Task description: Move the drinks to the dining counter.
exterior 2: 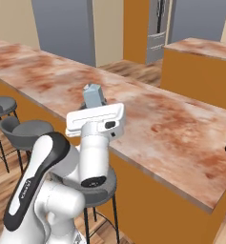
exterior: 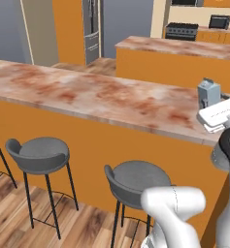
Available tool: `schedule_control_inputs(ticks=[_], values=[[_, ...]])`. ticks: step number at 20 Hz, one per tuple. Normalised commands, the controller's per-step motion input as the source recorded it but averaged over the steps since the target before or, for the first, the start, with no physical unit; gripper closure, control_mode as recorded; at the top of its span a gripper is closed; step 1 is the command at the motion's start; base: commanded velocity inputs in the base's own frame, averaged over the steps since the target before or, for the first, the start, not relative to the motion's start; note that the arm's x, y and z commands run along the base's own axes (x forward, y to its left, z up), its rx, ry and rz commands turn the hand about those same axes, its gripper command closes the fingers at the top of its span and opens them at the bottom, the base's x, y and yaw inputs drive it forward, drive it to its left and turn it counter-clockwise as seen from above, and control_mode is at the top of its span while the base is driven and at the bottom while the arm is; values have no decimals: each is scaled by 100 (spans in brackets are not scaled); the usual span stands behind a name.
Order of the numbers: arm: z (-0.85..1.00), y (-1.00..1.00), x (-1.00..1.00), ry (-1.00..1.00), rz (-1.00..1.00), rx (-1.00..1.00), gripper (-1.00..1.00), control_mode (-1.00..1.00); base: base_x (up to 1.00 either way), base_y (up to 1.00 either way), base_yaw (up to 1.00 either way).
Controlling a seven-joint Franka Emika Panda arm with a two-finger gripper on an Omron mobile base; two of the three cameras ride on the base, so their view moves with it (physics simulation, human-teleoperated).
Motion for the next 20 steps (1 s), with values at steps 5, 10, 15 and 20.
schedule_control_inputs(ticks=[5, 10, 15, 20], values=[[-24, 1, 47, 4, 2, 22, 100, -100, 17, 0, 0], [-20, 0, 40, 9, 4, 26, 100, -100, 0, 0, 0], [-15, 0, 31, -5, 0, 14, 100, -100, 0, 0, 0], [-12, 0, 38, -12, 0, 15, 100, -100, 0, 0, 0]])
